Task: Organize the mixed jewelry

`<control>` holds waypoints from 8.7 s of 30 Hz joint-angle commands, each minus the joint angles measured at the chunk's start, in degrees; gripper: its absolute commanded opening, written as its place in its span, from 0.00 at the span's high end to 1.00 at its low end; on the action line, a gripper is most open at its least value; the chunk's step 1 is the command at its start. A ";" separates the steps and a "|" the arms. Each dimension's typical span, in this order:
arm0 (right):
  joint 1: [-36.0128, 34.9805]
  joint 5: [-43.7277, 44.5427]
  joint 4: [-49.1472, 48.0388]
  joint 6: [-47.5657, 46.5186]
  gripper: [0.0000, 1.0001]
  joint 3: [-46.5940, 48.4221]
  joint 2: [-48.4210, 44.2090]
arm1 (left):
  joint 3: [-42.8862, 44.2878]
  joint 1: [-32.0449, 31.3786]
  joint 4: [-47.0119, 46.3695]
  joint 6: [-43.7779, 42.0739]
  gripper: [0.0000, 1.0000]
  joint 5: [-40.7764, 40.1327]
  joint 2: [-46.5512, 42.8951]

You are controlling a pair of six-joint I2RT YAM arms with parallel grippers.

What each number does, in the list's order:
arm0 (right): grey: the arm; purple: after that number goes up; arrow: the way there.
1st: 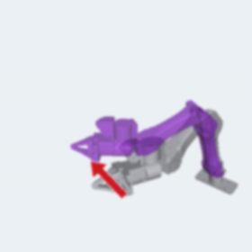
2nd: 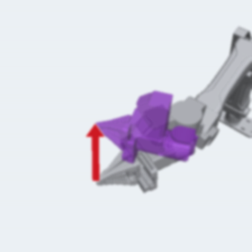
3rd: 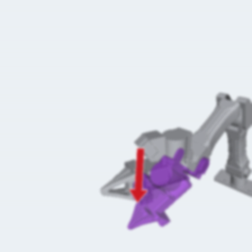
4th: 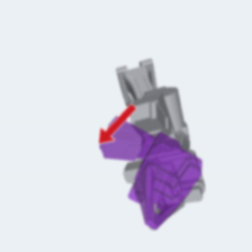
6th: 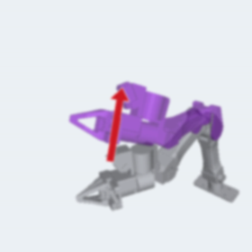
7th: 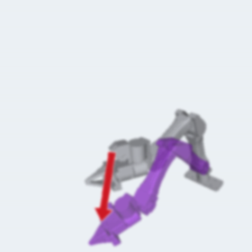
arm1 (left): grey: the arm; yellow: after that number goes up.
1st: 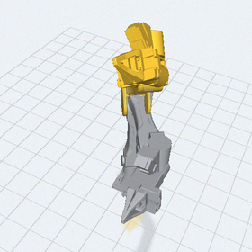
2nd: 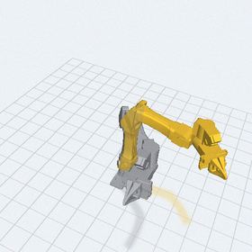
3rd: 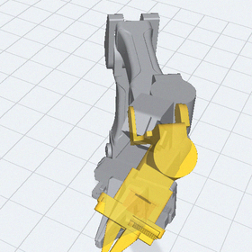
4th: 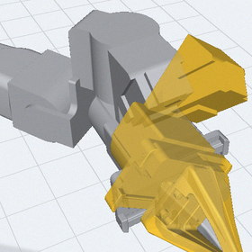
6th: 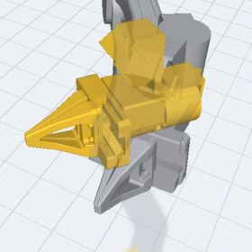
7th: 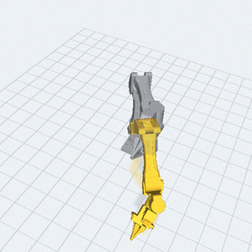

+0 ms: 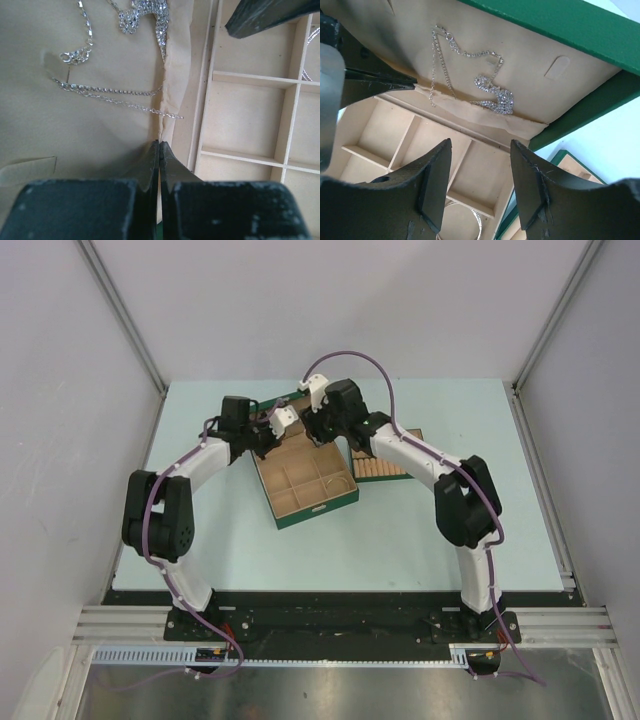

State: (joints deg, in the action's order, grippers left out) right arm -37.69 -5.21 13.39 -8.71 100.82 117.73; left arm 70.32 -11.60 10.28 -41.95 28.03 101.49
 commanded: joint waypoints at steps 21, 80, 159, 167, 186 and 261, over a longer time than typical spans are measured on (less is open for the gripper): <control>2.80 -5.51 -9.78 -2.10 0.43 0.79 4.79 | 3.06 0.17 -0.88 5.57 1.00 8.35 -1.30; -0.10 -9.38 -3.11 1.15 0.46 12.83 10.68 | 6.32 -1.06 4.22 5.48 1.00 16.36 -1.39; -2.21 -5.07 -0.64 -1.57 0.43 6.41 9.18 | 3.41 -1.15 1.13 5.83 1.00 15.64 -3.67; -2.47 -5.07 -0.73 -0.17 0.43 7.82 10.24 | 4.47 -1.24 4.13 4.43 1.00 18.11 -3.85; -3.70 -4.98 0.06 -0.25 0.43 9.66 11.99 | 4.73 -1.41 4.13 4.25 1.00 17.94 -4.11; -0.80 -3.93 3.75 -13.44 0.36 7.73 7.95 | 0.61 -0.10 2.12 2.05 0.96 10.82 -5.78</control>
State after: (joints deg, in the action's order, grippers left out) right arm -37.69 -8.01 18.39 -21.04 108.75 127.07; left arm 72.55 -12.08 15.97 -39.05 40.60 98.43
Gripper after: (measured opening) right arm 0.661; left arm 0.040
